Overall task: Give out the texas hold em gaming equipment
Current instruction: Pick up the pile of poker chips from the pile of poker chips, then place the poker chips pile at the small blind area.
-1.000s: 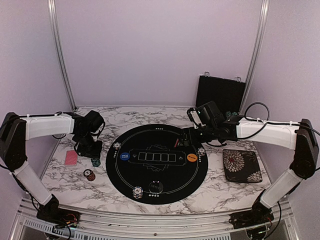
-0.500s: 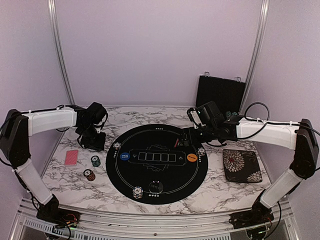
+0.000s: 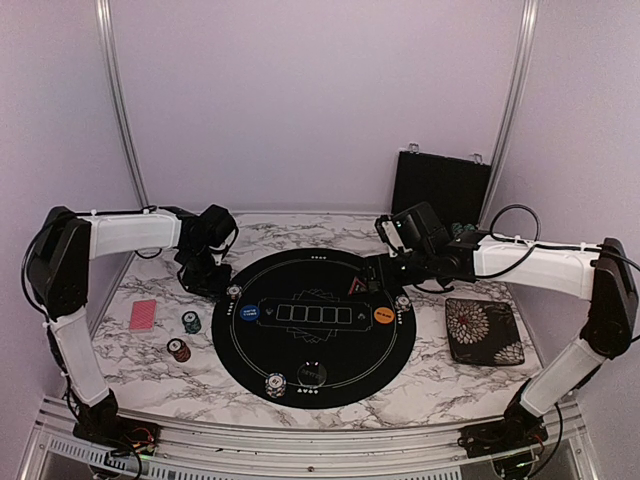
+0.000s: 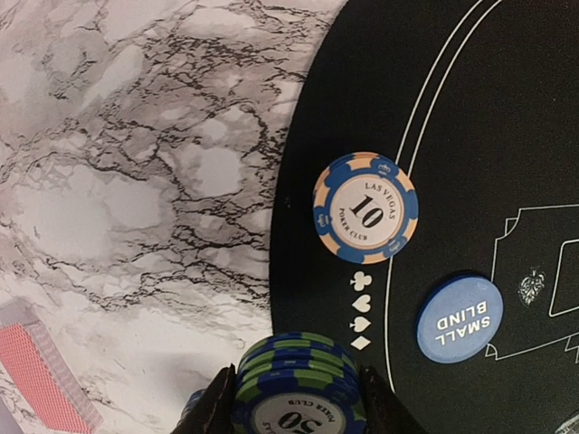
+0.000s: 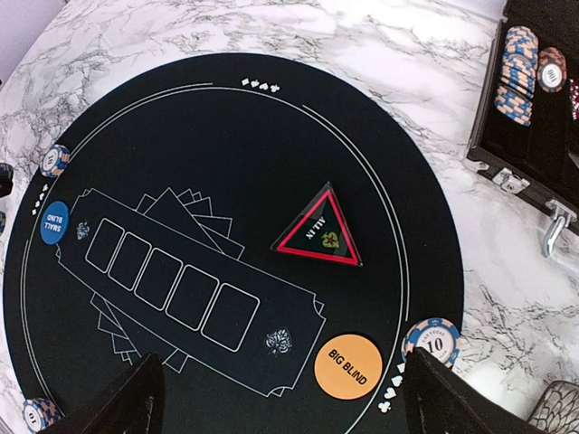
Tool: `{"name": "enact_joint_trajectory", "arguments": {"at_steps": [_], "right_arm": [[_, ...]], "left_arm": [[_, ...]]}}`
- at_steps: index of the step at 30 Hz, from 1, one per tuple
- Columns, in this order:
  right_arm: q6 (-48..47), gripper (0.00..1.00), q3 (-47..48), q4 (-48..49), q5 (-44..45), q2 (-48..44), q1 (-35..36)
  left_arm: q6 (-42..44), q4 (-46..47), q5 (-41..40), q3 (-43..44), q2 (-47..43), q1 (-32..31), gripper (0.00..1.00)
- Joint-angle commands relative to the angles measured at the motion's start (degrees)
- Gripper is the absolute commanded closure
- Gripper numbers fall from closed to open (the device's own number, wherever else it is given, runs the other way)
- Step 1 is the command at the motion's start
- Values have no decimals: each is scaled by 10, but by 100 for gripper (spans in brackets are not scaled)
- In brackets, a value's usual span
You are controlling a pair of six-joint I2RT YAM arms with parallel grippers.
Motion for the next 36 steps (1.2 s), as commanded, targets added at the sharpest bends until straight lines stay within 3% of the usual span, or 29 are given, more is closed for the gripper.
{"name": "enact_joint_trajectory", "arguments": {"at_steps": [1,19,36], "right_arm": [[6,12,5,-8,12,-22,5],[13,12,-5,-20,22,-37,5],[15,11,-15,-19,23,-45,5]], "left_arm": [[7,4,11,23,27,-6,62],[1,44,24,17,78,-21,62],[1,47,-2,5,84,-29,55]]}}
